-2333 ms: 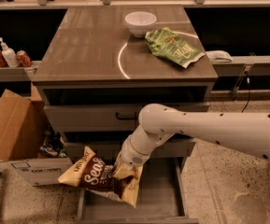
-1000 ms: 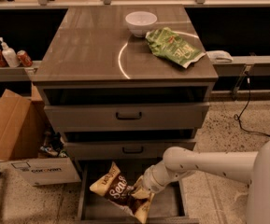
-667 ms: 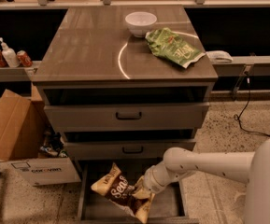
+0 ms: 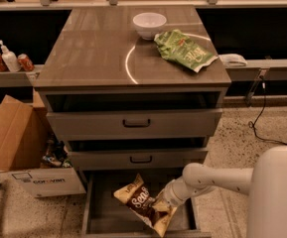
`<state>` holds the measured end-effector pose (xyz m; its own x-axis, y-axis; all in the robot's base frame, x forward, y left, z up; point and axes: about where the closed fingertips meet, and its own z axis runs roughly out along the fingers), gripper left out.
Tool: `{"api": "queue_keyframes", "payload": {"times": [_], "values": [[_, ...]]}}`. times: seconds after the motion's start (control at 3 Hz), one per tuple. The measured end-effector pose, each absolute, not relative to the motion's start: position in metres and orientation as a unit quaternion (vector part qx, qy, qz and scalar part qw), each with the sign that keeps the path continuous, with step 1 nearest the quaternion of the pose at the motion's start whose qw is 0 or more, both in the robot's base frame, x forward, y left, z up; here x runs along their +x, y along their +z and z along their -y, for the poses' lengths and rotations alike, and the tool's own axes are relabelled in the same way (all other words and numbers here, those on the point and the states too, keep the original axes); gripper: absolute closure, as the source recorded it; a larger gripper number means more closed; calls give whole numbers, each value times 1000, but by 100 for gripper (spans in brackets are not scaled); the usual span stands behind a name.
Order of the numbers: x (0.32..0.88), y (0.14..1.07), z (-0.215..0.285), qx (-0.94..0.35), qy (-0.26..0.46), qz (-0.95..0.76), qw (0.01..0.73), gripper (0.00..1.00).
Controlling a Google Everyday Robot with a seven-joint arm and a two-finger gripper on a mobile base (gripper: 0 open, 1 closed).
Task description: Place brown chip bag into bottom drawer
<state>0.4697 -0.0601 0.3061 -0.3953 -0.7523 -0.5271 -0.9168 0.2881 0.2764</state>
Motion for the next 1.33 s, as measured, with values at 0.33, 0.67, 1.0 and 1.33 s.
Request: {"api": "queue_keyframes", "payload": {"times": [0.33,0.67,1.0,1.33], "values": [[485,274,79,-502,271,-806,158,58],[499,251,87,-485,276,-813,169,36],[508,246,94,-475,277,-816,181,12],[505,260,127,-443,259,-835,200,0]]}}
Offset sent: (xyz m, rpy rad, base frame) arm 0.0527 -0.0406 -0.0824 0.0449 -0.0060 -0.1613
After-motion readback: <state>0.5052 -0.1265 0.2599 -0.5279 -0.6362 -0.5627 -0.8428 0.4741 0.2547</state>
